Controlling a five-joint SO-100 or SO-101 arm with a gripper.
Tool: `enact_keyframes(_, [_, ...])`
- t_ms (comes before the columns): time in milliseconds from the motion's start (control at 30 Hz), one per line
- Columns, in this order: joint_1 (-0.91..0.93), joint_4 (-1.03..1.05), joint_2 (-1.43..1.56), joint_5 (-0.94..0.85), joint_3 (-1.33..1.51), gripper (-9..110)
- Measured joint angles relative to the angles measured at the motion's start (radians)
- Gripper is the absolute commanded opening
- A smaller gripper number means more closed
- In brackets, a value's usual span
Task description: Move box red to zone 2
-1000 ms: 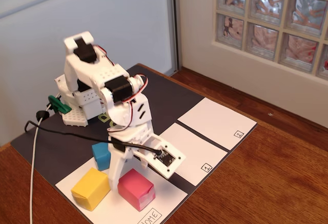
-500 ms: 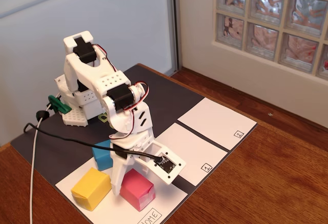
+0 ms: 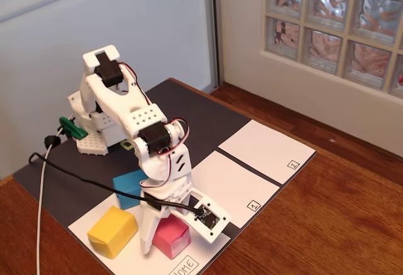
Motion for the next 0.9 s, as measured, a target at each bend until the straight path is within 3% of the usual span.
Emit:
enact_keyframes(367, [0.0, -0.014, -0.014, 0.0, 0.0, 35])
enact_keyframes(900, [0.0, -0.003, -0.002, 0.0, -0.003, 2])
